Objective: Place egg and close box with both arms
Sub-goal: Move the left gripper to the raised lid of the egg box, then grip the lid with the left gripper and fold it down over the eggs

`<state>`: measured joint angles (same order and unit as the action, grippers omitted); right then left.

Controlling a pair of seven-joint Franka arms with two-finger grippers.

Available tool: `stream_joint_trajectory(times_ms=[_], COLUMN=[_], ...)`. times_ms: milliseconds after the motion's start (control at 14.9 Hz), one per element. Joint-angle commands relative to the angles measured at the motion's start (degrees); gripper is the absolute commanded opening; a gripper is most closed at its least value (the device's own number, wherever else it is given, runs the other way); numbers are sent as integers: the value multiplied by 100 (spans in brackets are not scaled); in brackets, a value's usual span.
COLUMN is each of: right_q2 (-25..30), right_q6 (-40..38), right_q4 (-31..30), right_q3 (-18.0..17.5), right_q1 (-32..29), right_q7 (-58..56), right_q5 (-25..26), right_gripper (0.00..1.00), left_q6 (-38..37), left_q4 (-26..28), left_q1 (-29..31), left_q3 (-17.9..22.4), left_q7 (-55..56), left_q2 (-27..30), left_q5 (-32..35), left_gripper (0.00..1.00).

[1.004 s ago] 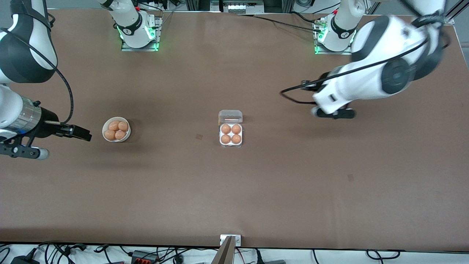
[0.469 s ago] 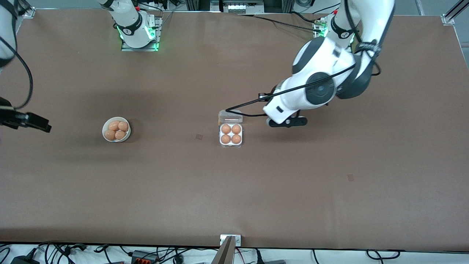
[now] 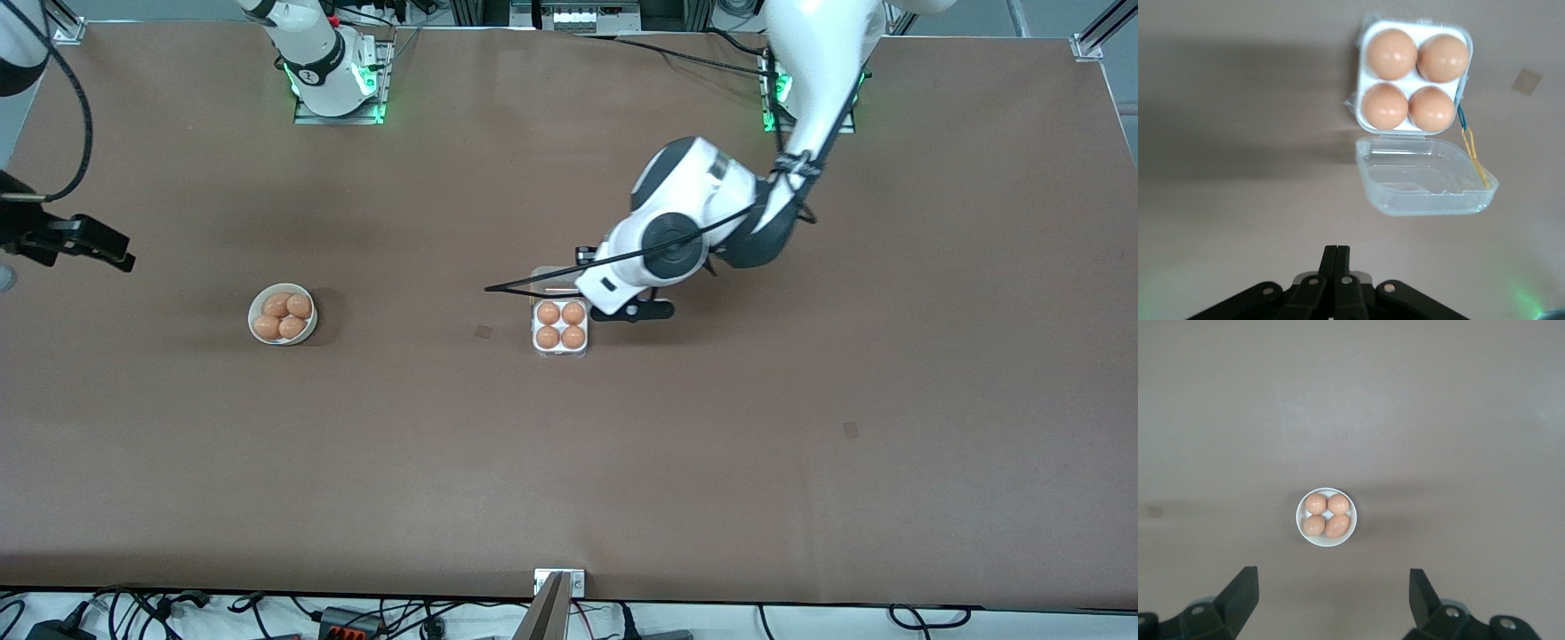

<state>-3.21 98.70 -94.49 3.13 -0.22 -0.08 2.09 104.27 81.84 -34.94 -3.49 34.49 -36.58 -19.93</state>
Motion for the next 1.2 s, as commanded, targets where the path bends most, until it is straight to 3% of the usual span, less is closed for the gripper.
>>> stream_joint_trajectory(times_ms=[0,402,602,803,1138], right_q2=[409,409,401,400,400], right_q6=[141,36,18,-69,-167], right_q4=[-474,-342,-315,-315,-307], right_q3=[39,3,-5,3,-5], right_q1=[57,75,92,101,119], right_q7=[-71,-124,-107,-71,-80], right_q5=[-68,-59,-42,-59,-59], right_gripper=[100,100,100,100,100], left_q6=[294,400,857,1278,1306], left_q4=[-247,-273,-274,-282,-300], left_q1=[-267,-610,-830,-839,-831], left_q3=[41,32,32,32,111], left_q7=[49,58,32,-117,-170], left_q2=[-314,-516,-700,-806,-833], left_q5=[261,288,306,297,315], left_gripper=[0,0,0,0,0])
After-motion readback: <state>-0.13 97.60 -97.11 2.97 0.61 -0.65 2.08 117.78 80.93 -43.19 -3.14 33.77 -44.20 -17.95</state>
